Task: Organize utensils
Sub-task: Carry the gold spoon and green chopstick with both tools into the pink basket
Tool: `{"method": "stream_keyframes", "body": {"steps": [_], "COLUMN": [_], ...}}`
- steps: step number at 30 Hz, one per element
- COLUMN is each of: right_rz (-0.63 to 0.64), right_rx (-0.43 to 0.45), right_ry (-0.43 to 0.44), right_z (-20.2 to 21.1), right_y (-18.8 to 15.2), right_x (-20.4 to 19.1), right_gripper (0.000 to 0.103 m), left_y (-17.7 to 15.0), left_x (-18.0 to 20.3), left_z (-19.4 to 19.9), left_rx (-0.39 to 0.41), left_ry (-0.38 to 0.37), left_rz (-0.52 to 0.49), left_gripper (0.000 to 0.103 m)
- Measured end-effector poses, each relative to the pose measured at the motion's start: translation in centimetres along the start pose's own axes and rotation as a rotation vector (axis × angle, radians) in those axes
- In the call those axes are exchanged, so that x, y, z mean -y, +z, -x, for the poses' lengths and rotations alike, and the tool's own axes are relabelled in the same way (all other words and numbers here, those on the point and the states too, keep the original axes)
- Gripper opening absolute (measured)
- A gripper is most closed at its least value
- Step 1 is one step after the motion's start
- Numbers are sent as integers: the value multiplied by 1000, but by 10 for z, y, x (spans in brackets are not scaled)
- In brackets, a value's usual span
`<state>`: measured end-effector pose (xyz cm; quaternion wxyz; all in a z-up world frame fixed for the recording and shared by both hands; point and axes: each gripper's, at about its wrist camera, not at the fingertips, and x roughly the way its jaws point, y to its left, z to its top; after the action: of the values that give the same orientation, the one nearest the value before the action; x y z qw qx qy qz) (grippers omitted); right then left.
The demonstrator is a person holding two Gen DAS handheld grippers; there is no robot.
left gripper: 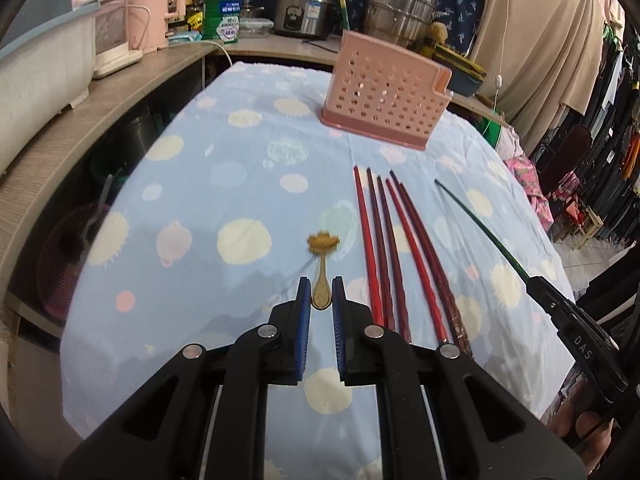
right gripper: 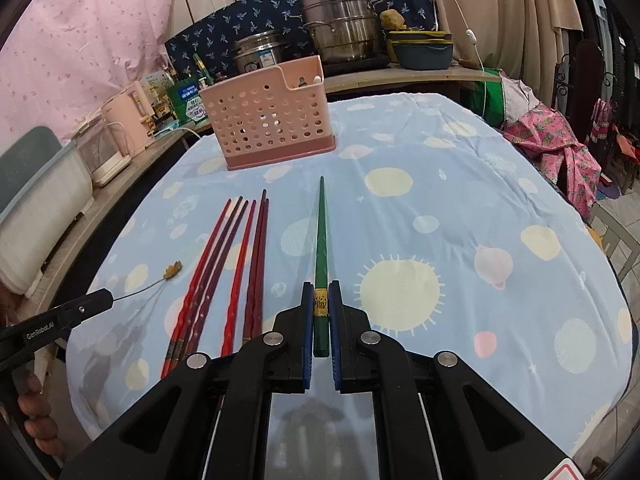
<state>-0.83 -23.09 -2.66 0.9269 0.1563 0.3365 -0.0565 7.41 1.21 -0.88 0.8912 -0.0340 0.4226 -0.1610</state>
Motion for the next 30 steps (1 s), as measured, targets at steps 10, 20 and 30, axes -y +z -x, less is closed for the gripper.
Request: {"method": "stream_keyframes", "body": {"steps": [10, 20, 30], "right_rz": [-31, -65, -54], "right_rx": [107, 173, 255], "right_ry": [38, 66, 79], "right_z": [33, 49, 48], "right_y": [38, 67, 122], "right_x": [-3, 3, 2], "right_gripper": [7, 7, 7], "left_y": [33, 67, 121], "left_x": [6, 11, 26], "left_z": [24, 35, 44], "left_rx": [78, 144, 224], "left_ry": [0, -11, -28], "left_rz": [-11, -20, -50], "left_gripper": [10, 10, 10]}}
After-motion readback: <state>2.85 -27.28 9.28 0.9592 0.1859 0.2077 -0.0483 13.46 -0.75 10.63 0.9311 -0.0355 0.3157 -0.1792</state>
